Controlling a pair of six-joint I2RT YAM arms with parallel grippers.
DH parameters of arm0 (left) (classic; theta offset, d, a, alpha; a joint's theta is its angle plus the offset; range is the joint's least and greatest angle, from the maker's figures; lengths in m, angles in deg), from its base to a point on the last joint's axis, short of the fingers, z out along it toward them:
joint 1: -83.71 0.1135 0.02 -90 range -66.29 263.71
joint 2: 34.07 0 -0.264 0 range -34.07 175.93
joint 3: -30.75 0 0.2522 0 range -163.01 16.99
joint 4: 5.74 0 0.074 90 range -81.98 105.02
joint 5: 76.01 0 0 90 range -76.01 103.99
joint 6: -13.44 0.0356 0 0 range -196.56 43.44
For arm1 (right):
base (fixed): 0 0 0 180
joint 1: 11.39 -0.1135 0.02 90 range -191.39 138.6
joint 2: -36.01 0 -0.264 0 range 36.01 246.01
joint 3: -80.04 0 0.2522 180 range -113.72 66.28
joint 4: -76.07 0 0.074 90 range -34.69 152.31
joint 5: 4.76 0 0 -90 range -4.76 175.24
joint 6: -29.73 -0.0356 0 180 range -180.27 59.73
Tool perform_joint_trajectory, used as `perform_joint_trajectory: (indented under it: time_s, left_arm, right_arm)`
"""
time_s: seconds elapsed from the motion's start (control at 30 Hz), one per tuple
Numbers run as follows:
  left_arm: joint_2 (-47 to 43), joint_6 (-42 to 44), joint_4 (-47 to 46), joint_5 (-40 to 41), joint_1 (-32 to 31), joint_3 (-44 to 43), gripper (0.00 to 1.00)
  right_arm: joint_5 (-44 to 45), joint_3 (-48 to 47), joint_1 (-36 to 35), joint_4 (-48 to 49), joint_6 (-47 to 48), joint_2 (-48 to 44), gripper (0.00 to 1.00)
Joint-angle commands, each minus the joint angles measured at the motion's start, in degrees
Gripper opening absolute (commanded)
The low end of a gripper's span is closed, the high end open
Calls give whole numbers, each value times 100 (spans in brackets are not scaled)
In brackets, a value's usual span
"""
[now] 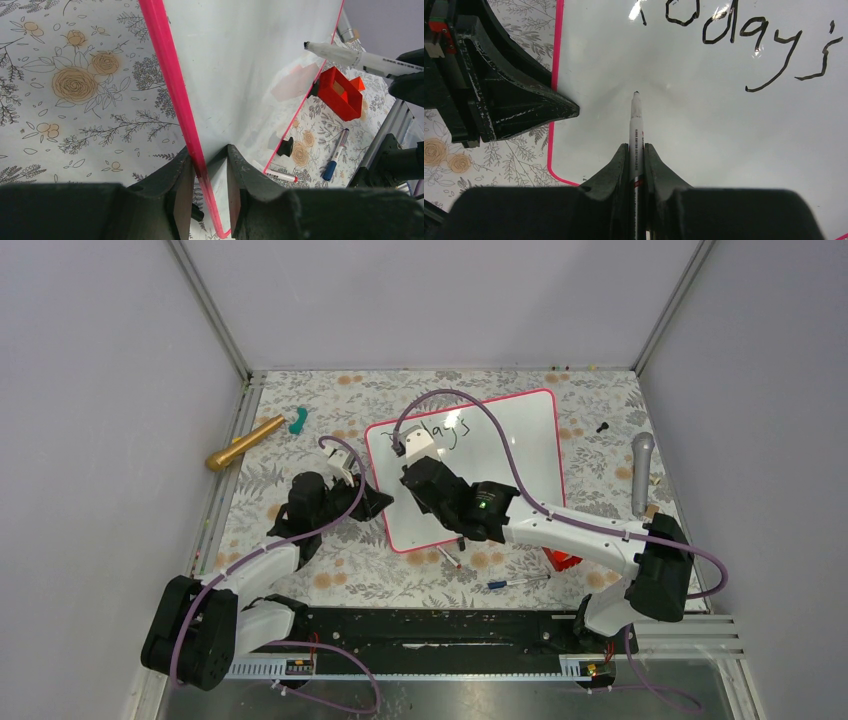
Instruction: Write a sentence on the whiteboard
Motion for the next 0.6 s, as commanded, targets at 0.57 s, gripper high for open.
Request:
perform_joint_trajectory:
  time_s: [0.57]
  left_arm:
    - [-60,304,-32,375,2,-100,14]
  right_arm:
    - [511,-990,-40,-671,32,590,0]
